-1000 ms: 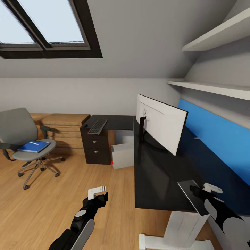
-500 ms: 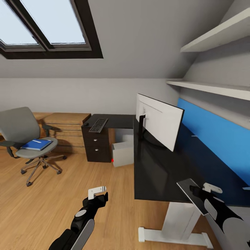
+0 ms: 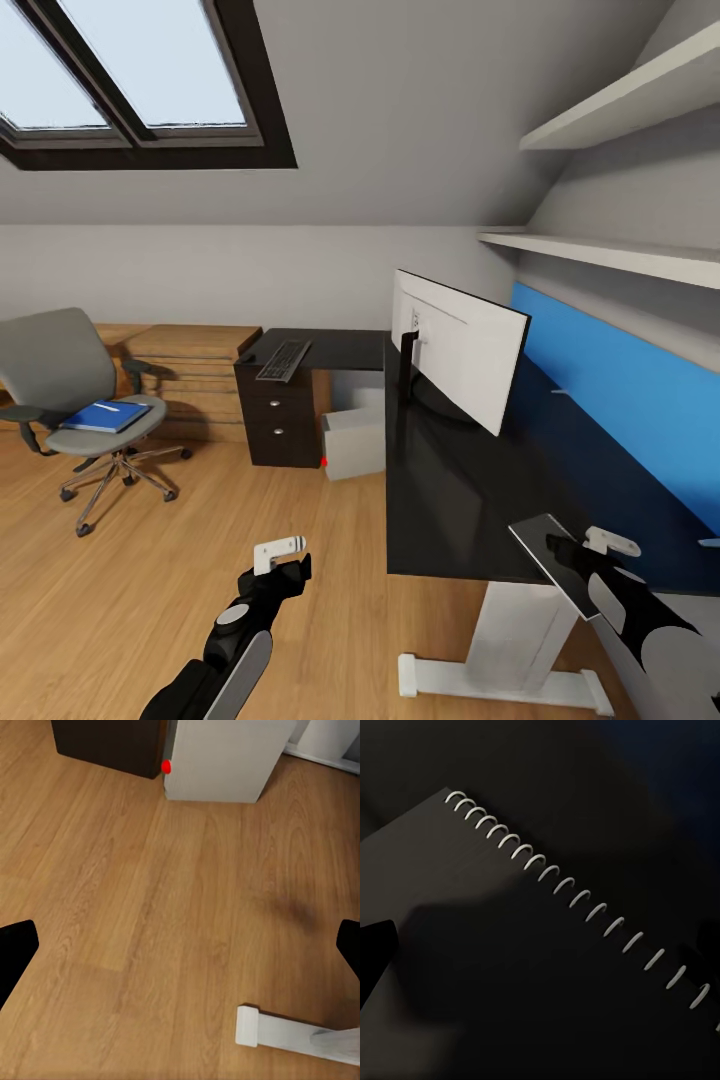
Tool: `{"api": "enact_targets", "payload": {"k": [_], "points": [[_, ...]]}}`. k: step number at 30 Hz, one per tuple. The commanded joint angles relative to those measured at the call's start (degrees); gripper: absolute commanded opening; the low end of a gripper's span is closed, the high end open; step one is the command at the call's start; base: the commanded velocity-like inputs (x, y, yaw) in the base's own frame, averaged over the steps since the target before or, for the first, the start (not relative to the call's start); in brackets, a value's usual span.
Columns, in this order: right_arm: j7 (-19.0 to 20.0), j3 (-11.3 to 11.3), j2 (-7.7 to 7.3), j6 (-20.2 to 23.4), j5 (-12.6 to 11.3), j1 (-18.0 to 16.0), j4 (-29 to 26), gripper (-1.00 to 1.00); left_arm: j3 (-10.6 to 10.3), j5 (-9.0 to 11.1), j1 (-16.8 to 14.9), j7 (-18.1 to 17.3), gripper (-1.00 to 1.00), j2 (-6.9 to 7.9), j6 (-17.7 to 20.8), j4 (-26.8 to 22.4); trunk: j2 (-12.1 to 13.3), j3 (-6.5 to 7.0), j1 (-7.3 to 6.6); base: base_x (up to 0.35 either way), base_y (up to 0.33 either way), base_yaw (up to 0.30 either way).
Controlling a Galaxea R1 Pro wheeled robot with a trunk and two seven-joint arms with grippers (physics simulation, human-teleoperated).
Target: In the bedroom, organize the workspace by keeping the computer under the desk, ensuring the monitor is on the desk, placing the keyboard on the desk next to the monitor, placing the mouse on the desk next to the keyboard, moving the folder from the swivel chair onto the desk next to the mouse, stacking the notebook on top of the folder with the pen on top of the notebook, and positioning the swivel chair next to the desk.
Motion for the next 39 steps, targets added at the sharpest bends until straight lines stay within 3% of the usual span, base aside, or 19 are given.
{"api": "enact_targets", "payload": {"k": [1, 39], "points": [[-0.05, 0.09, 0.0, 0.08, -0.7, 0.02, 0.78, 1.0, -0.18, 0.44, -0.06, 0.51, 1.0, 0.07, 0.11, -0.09, -0.03, -0.07, 0.0, 0.0, 0.0, 0.0], [-0.07, 0.27, -0.05, 0.02, -0.73, 0.02, 0.27, 1.0, -0.18, 0.35, -0.06, 0.51, 1.0, -0.02, 0.2, 0.02, 14.01, 6.21, -7.68, 0.0, 0.0, 0.0]]}}
